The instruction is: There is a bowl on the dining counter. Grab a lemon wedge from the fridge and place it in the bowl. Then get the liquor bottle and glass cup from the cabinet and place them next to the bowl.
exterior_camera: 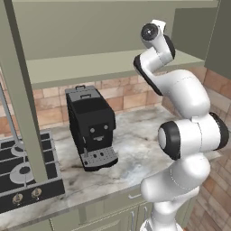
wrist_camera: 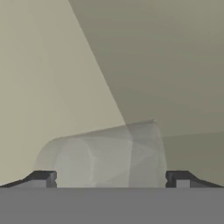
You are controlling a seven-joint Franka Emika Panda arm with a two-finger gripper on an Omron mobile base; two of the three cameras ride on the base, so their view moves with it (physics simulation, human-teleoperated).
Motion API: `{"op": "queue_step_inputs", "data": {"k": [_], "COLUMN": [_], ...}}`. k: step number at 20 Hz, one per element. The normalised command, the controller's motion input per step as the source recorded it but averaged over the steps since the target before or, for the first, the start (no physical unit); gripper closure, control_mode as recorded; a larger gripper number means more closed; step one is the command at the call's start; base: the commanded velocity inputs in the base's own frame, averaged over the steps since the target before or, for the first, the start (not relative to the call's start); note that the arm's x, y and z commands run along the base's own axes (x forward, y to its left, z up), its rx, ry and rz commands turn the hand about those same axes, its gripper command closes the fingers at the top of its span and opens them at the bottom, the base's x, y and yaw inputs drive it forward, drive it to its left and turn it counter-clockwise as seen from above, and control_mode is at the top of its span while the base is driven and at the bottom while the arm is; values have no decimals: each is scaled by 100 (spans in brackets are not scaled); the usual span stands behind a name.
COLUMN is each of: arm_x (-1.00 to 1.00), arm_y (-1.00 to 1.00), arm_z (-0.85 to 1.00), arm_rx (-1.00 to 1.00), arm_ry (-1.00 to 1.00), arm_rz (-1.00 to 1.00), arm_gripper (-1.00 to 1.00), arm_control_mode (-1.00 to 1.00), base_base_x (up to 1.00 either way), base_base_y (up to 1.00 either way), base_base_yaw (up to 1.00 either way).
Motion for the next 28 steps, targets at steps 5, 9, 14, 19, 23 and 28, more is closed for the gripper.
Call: {"op": "queue_step_inputs", "data": {"k": [5, 9, 14, 19, 23, 28], "arm_x": [22, 12, 9, 8, 0, -20], "arm_y": [-4, -9, -12, -10, -2, 0], "arm_z": [0, 0, -2, -11, -22, -34], "arm_rx": [0, 0, 0, 0, 0, 0], "arm_ry": [1, 4, 5, 5, 6, 7], "arm_rz": [0, 0, -2, -1, -1, -1], "arm_gripper": [-100, -100, -100, -100, -100, -100], "arm_control_mode": [-100, -100, -100, -100, -100, -100], "base_base_x": [0, 0, 0, 0, 0, 0], "base_base_y": [0, 0, 0, 0, 0, 0], "base_base_yaw": [0, 0, 0, 0, 0, 0]}}
